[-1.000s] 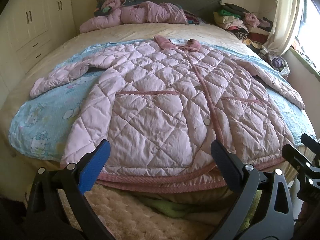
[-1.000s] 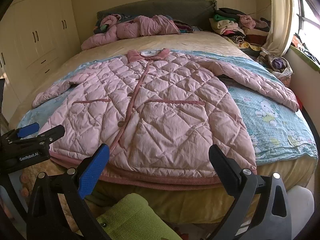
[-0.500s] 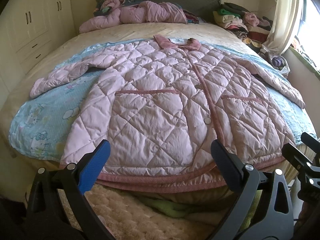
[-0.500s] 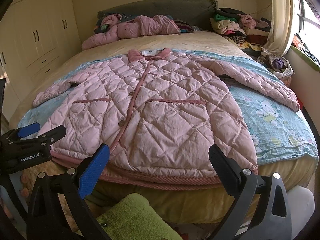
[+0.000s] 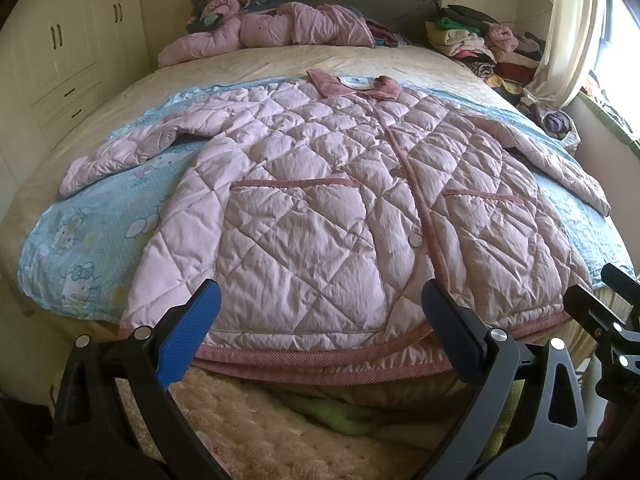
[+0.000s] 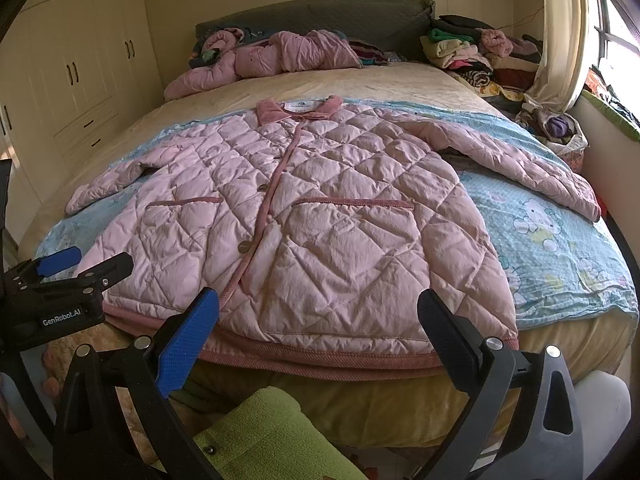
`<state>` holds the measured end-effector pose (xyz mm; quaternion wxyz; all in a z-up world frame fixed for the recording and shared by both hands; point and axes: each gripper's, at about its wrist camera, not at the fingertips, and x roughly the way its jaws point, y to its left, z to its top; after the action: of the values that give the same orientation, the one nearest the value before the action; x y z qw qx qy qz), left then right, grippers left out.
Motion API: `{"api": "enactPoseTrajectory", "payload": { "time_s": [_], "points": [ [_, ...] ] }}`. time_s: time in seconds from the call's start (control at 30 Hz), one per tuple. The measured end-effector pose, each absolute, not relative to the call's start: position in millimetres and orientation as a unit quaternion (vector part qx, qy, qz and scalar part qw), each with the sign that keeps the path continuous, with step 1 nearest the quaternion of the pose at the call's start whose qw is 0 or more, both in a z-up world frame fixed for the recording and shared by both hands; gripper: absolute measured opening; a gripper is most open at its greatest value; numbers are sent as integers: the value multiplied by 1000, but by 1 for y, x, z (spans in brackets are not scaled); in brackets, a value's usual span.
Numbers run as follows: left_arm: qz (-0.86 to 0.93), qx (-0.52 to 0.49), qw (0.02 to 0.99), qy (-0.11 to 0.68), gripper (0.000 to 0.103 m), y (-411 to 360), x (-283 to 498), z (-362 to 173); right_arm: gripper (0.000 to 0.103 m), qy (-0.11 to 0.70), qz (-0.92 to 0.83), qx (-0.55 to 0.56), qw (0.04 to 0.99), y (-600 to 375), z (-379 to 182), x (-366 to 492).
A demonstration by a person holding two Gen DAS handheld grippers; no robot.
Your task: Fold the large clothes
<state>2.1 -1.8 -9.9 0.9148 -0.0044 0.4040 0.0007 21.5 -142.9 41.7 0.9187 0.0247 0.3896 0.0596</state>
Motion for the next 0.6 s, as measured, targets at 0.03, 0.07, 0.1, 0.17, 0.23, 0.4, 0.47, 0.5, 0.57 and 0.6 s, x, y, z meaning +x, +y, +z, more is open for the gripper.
{"api": "enactPoseTrajectory", "payload": {
  "time_s": [0.03,0.07,0.1,0.17,0.23,0.4,0.47,0.5,0.57,0.6],
  "points": [
    [1,-4,914,405,94,-2,2,-10,99,390,59,25,919,-143,42,22],
    [1,-4,914,405,94,-2,3,-11,99,389,59,25,919,-144,42,22],
    [1,-4,915,404,94,-2,2,-10,99,389,60,25,919,-143,42,22],
    [2,-3,914,405,94,-1,3,-11,99,390,62,24,918,-143,41,22],
    [1,-7,914,406,94,-1,4,-11,99,390,62,23,918,-142,40,23],
    [5,-9,914,406,94,5,9,-9,99,395,72,22,916,-137,38,30],
    [8,-10,915,404,94,9,13,-7,99,397,76,25,914,-136,38,35],
    [9,-10,914,405,94,10,15,-5,99,397,78,24,914,-135,39,38],
    [11,-12,914,405,94,14,18,-3,99,396,81,26,914,-135,41,43],
    [12,-13,914,406,94,15,20,-2,99,397,86,29,913,-135,41,45]
  ]
}}
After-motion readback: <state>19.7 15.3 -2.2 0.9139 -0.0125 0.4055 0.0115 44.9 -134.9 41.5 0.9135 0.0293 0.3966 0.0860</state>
